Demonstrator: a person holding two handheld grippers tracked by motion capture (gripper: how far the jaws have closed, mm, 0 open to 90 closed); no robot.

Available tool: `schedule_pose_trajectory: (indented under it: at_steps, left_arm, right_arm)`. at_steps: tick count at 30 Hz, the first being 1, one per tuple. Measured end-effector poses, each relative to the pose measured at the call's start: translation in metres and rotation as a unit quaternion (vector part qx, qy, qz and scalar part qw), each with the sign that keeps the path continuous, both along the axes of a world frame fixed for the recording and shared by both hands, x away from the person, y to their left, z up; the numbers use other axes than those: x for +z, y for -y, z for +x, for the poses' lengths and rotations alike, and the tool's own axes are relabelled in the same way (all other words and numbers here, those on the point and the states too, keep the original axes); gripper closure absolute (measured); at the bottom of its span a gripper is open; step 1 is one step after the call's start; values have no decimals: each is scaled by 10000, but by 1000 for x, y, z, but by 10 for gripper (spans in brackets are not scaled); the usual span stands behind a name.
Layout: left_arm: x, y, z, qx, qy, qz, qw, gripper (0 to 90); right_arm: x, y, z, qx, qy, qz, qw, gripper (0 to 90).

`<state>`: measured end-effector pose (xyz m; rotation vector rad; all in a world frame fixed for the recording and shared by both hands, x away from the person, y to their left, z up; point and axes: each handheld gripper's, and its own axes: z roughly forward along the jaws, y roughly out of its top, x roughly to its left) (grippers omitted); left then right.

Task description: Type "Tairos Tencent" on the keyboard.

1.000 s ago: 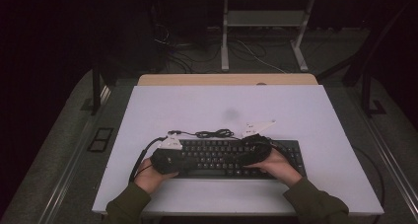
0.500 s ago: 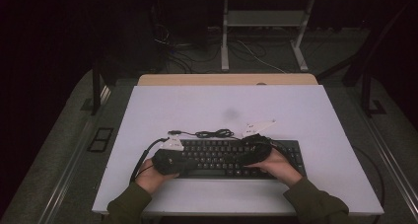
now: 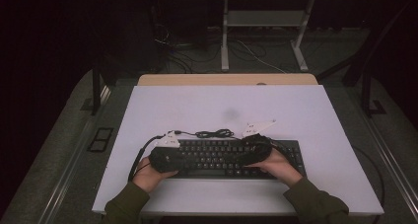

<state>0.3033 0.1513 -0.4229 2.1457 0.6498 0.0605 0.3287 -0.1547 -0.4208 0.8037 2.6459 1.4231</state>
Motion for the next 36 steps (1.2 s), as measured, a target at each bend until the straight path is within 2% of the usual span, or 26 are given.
schedule_pose_trajectory:
  at_steps: [10,16,21,28,36]
  left_arm:
    - [3,-5,4,204,84,-85,9997,628]
    - [6,-7,8,277,131,-101,9995,614]
    - [7,-9,13,299,153,-66,9994,653]
    - [7,-10,21,356,217,-50,9991,760]
    - [1,-10,28,371,124,29,9992,888]
  right_arm:
    - [0,0,0,-5,20,9,10000,365]
    - [0,-1,0,-9,-1,-10,10000,366]
    - [0,-1,0,-2,4,-12,10000,365]
    - [0,-1,0,0,5,-12,10000,365]
    - [0,-1,0,-8,6,-8,10000,365]
